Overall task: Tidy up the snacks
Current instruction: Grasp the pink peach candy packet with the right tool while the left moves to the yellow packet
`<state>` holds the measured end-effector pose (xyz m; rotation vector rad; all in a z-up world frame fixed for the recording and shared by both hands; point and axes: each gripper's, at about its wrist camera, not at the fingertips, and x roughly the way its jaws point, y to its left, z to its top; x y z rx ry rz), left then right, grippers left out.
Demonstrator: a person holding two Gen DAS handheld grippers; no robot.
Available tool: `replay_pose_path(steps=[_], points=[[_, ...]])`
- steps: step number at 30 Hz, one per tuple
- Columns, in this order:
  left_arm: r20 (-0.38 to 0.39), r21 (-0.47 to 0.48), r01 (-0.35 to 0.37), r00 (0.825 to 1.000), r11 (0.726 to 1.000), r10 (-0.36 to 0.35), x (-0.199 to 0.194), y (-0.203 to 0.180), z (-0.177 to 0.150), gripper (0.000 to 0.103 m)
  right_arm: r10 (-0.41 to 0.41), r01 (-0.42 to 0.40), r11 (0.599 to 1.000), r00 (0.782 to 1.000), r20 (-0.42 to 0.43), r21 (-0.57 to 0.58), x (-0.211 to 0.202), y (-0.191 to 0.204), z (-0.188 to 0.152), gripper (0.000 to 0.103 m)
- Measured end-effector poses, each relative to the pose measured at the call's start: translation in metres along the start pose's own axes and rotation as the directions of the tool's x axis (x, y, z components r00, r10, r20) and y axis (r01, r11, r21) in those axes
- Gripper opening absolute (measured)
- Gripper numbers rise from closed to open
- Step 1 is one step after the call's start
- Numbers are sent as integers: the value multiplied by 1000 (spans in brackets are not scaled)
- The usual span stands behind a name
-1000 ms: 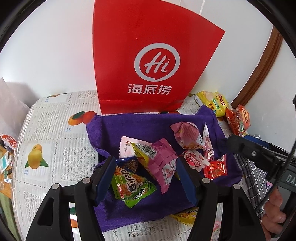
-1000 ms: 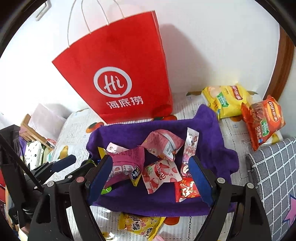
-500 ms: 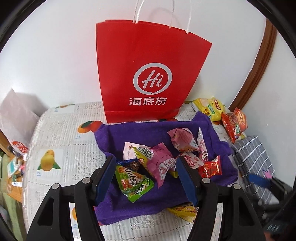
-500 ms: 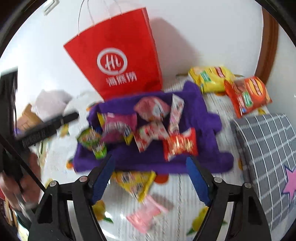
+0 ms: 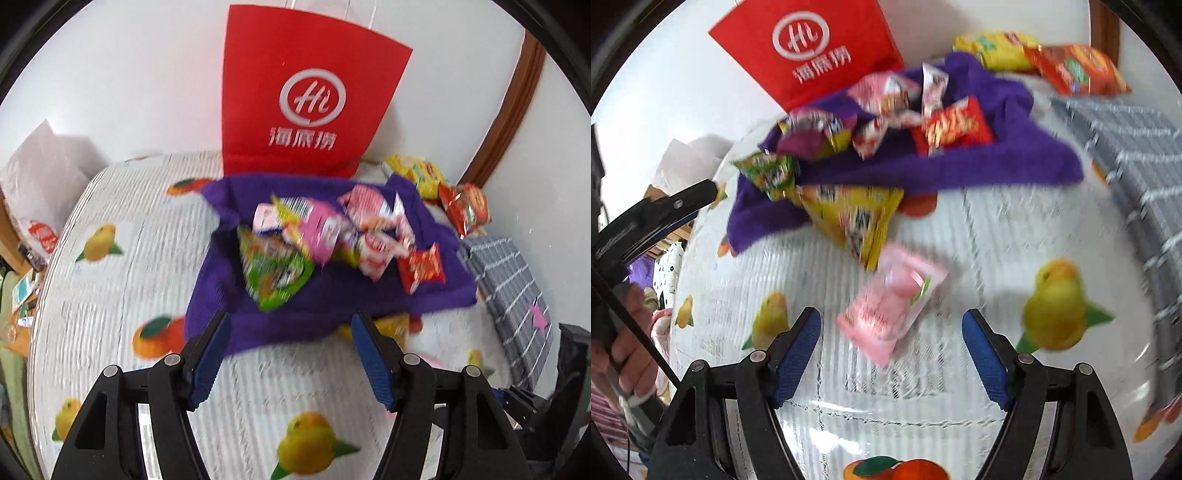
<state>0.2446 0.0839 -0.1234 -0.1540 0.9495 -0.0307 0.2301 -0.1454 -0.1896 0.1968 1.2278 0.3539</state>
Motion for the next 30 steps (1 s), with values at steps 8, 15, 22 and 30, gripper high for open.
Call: replay_pose_path(steps=[8, 15, 22, 30], points=[[-13, 36, -6, 1000, 999, 7, -8, 7, -27, 65, -127, 127, 992, 991, 27, 18, 27, 18, -9, 80], [-5, 27, 10, 1000, 1000, -10, -12, 7, -30, 65, -217, 219, 976, 973, 83, -8, 36, 30, -5, 79], [-12, 28, 9, 1000, 1000, -9, -9, 4, -35, 65, -259, 266, 963, 958, 125, -42, 28, 20, -7, 45], [-36, 56, 65, 997, 996, -63, 5, -21, -40, 65, -199, 200, 980, 971, 131, 3, 12, -16, -9, 44]])
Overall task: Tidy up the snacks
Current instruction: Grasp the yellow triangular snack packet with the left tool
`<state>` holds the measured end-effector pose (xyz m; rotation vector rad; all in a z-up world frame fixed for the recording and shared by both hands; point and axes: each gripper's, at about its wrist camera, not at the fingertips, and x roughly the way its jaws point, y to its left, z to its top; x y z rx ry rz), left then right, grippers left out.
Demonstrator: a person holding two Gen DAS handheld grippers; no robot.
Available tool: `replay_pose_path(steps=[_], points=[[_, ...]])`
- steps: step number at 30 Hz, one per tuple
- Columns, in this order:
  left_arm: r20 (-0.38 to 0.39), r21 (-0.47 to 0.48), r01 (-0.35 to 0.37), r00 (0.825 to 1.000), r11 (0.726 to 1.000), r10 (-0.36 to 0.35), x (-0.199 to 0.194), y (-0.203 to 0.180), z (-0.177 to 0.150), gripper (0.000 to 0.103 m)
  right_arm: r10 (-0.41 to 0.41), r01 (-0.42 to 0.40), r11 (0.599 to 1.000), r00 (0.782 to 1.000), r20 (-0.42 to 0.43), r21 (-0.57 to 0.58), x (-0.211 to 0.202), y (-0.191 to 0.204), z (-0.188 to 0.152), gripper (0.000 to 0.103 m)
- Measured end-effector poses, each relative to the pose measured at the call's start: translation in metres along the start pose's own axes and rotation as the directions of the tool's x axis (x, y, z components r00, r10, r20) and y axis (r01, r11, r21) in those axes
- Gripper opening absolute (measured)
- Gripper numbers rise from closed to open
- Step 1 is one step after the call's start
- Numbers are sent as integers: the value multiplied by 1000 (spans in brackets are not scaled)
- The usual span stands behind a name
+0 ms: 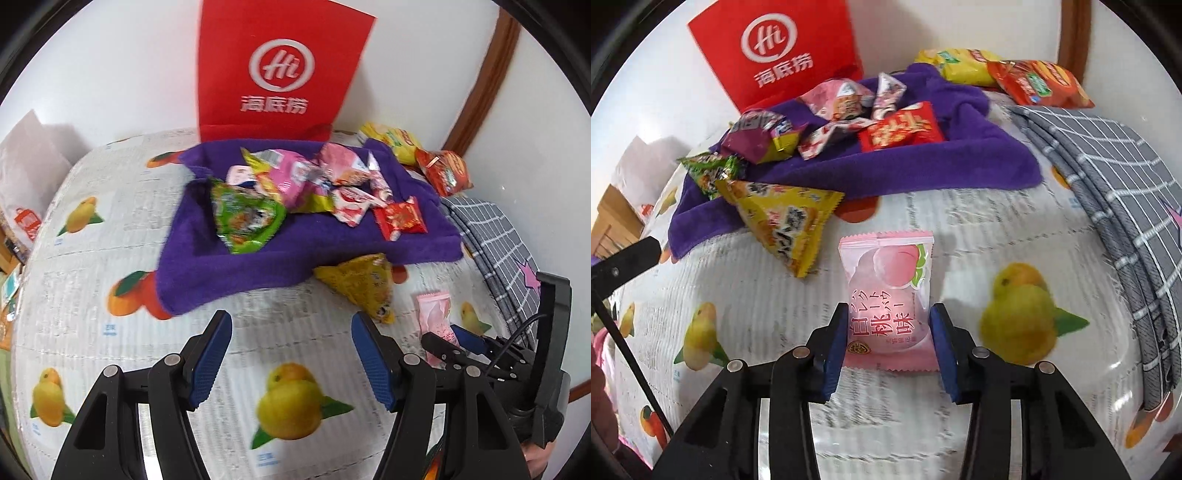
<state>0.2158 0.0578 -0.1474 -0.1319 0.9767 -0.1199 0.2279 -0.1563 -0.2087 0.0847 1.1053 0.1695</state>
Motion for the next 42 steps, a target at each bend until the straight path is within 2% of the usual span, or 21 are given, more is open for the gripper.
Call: replay_pose_path(steps=[6, 13, 26, 29, 32, 42], points=[[-19, 14, 43, 999, 999, -43, 15, -25, 5, 67, 1, -1, 1000, 1000, 22, 7, -5, -20, -4, 44], [-45, 5, 65, 997, 998, -64, 35, -44, 12, 70, -96, 98, 995, 994, 57, -19, -8, -49, -5, 44], [-76, -72, 34, 996, 997, -39, 78, -55, 22, 69, -43, 50, 996, 995, 95, -71, -6, -66, 0, 44], [-107, -94, 47, 993, 994, -57, 88, -54, 23, 67, -41, 50, 996, 992, 116, -75, -6, -66, -2, 45], [-122, -115, 53, 990, 992, -67, 95, -55, 22, 55, -53, 65, 993, 991, 119, -102, -5, -62, -3, 47], [-112, -125, 66, 990, 990, -81, 94, -56, 20, 50, -61, 77, 992, 988, 143, -105, -4, -62, -6, 47]])
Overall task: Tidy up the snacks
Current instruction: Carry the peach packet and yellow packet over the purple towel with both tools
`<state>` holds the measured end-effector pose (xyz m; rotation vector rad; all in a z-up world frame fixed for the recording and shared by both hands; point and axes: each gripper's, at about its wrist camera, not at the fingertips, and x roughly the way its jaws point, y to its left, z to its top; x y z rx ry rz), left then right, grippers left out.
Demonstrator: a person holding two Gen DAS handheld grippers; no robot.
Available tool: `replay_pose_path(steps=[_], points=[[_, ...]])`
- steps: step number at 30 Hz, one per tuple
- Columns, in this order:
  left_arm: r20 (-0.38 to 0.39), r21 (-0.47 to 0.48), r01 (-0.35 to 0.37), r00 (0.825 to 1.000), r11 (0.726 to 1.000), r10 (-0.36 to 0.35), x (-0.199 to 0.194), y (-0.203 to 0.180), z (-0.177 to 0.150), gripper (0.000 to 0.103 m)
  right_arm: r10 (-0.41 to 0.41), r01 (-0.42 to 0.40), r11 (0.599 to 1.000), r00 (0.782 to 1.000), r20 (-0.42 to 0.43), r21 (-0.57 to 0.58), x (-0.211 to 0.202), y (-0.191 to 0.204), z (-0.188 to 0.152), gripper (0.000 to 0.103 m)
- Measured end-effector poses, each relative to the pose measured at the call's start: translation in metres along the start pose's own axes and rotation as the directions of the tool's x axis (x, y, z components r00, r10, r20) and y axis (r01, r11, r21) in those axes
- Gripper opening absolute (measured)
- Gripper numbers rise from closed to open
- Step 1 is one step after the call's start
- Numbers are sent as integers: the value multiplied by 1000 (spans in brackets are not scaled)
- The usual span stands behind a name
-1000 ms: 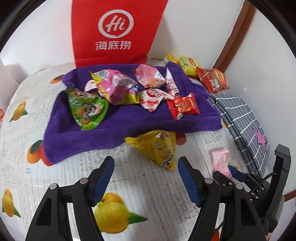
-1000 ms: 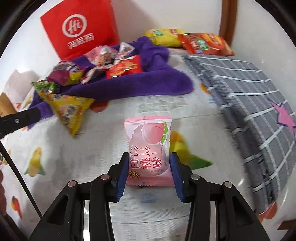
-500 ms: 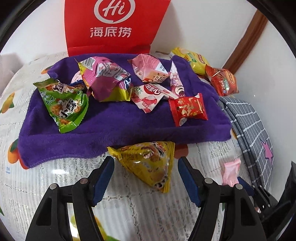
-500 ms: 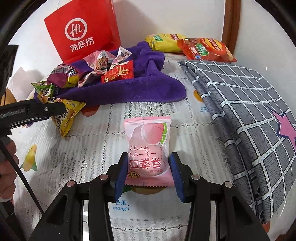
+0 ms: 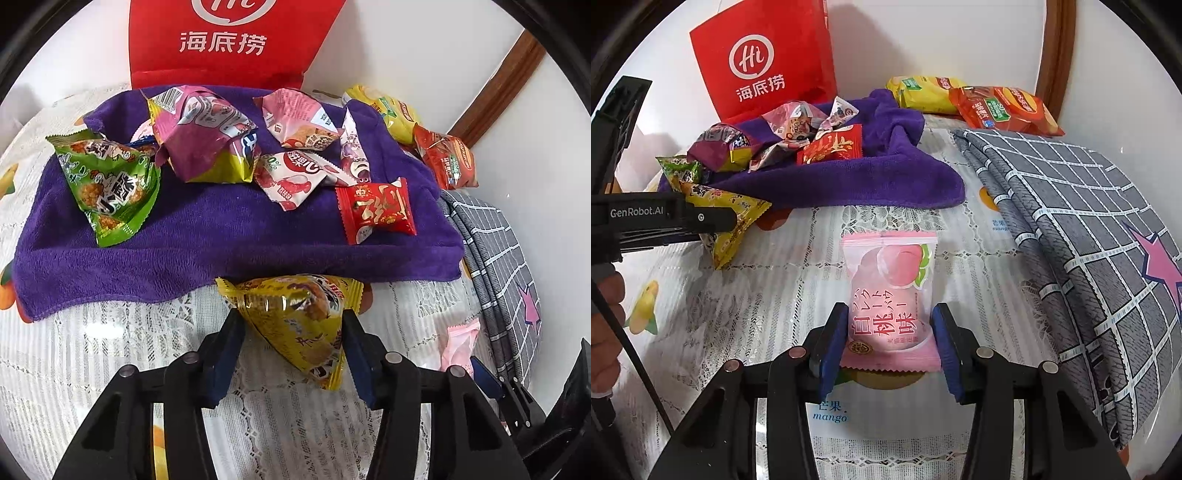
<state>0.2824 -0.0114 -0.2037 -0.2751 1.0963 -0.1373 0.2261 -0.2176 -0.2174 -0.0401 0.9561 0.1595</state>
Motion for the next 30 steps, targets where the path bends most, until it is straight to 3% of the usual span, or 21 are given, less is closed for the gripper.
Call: replay_pose_path(steps=[10, 16, 30], points=[[-15, 32, 2, 1000, 999, -2, -17, 3, -18, 48, 2, -2, 1000, 999, -37, 19, -3, 0, -1, 46], [0, 44, -10, 1000, 999, 10, -38, 17, -33, 48, 64, -61, 997, 995, -79, 39, -16, 8, -5, 43], [33, 10, -38, 999, 999, 38, -93, 64, -72, 48, 140, -138, 986, 990, -14, 98, -61, 34, 3, 43]])
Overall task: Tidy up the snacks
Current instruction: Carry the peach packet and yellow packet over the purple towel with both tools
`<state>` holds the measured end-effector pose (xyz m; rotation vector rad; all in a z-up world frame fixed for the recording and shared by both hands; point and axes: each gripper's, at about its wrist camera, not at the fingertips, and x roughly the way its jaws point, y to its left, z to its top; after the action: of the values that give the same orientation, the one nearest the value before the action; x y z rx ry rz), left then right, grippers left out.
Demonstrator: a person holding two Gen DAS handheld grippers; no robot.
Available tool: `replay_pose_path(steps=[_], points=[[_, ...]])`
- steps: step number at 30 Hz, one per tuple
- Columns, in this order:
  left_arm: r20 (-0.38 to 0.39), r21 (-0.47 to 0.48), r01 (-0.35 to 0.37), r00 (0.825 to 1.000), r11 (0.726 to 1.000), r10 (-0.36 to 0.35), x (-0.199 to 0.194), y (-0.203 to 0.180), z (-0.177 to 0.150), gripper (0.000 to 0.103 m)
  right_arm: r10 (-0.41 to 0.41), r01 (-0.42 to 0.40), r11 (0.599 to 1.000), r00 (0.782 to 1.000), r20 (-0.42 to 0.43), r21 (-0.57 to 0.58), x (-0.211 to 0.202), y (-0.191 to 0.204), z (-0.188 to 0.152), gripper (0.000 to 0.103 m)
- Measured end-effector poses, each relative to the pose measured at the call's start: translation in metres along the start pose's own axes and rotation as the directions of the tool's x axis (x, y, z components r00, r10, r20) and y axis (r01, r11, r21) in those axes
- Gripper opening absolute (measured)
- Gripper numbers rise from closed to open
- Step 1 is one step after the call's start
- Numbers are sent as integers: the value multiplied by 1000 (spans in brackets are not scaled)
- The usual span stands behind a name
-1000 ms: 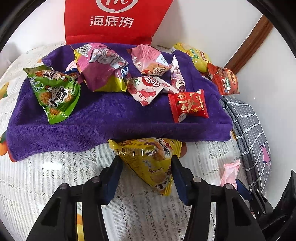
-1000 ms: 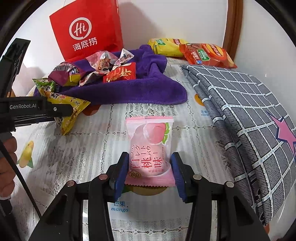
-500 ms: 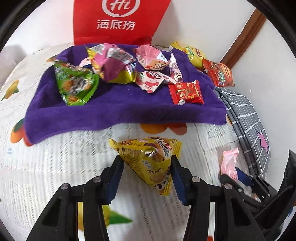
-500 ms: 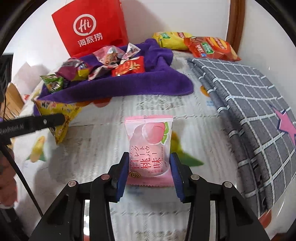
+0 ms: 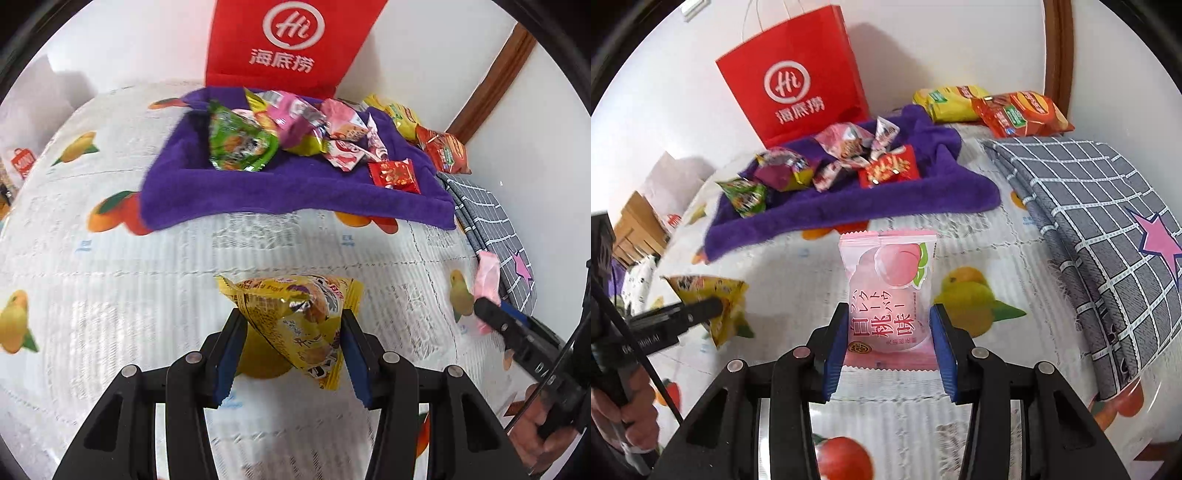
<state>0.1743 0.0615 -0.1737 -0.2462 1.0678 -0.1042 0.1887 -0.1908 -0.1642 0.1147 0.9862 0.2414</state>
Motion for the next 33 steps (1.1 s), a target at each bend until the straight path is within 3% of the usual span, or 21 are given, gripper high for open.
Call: replay_pose_path(steps=[18, 33], points=[[172, -38, -20, 985, 999, 26, -83, 26, 36, 48, 45, -48, 999, 994, 103, 21, -57, 14, 56, 43], [219, -18, -36, 975, 999, 39, -85, 21, 110, 48, 90, -90, 996, 990, 110, 0, -40, 34, 137, 43]])
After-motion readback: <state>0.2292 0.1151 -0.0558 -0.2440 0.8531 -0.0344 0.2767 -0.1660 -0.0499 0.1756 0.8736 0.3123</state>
